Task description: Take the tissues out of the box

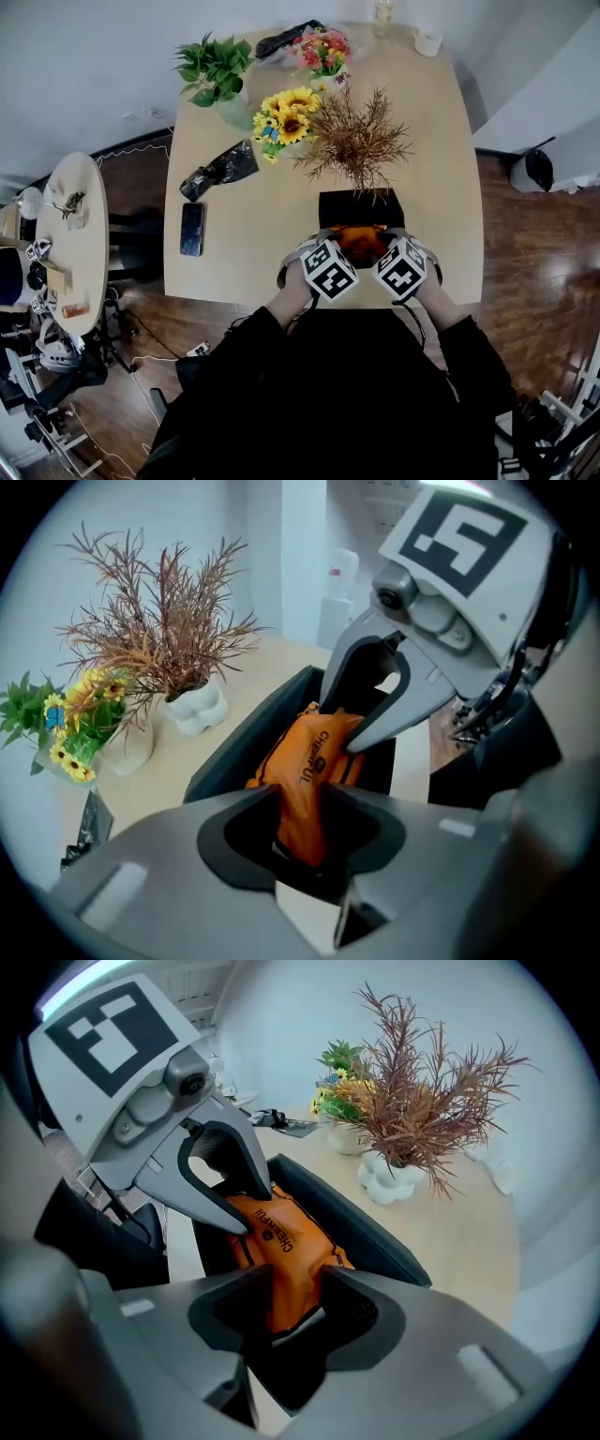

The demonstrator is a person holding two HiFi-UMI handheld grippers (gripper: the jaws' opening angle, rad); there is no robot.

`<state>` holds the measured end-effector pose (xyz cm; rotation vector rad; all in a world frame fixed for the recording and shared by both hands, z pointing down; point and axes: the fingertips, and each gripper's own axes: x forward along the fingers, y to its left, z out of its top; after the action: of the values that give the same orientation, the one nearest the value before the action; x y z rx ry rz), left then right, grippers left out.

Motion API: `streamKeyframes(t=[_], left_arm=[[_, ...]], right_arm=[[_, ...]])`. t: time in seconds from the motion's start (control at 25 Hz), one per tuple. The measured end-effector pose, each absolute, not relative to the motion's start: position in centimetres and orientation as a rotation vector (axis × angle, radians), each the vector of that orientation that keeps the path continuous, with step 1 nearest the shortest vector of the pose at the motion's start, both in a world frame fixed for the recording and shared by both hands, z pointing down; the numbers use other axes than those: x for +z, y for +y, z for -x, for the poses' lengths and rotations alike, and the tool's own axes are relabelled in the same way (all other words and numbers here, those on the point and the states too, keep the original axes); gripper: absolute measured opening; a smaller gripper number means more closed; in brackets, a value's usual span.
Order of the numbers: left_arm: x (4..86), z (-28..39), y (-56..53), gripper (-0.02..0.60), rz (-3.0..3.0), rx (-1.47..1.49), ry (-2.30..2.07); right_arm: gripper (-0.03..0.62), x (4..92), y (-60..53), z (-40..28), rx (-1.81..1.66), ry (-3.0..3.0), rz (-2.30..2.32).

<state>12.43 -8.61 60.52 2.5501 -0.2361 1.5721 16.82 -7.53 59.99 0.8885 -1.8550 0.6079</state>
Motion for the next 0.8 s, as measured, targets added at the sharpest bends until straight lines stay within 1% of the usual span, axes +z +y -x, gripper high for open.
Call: streamKeyframes(t=[0.16, 0.32, 0.6, 0.8], left_arm=[[59.8, -12.2, -8.3, 0.112, -2.553, 1.553, -0.24], [57.9, -11.8, -8.1, 0.1, -2.601, 1.481, -0.298], [52.4, -11.5, -8.0, 0.089, -2.738, 1.366, -0.425], [49.0, -10.1, -8.0, 0.084, -2.785, 1.339, -0.486]], right_arm=[[0.16, 59.3, -7.2, -16.7, 0.59, -1.858, -0.89], [0.152, 56.8, -7.1, -16.4, 0.506, -1.883, -0.916], [0.137, 51.4, -7.0, -16.2, 0.365, -1.933, -0.981], [0.128, 47.7, -7.2, -14.9, 0.263, -1.977, -0.987]])
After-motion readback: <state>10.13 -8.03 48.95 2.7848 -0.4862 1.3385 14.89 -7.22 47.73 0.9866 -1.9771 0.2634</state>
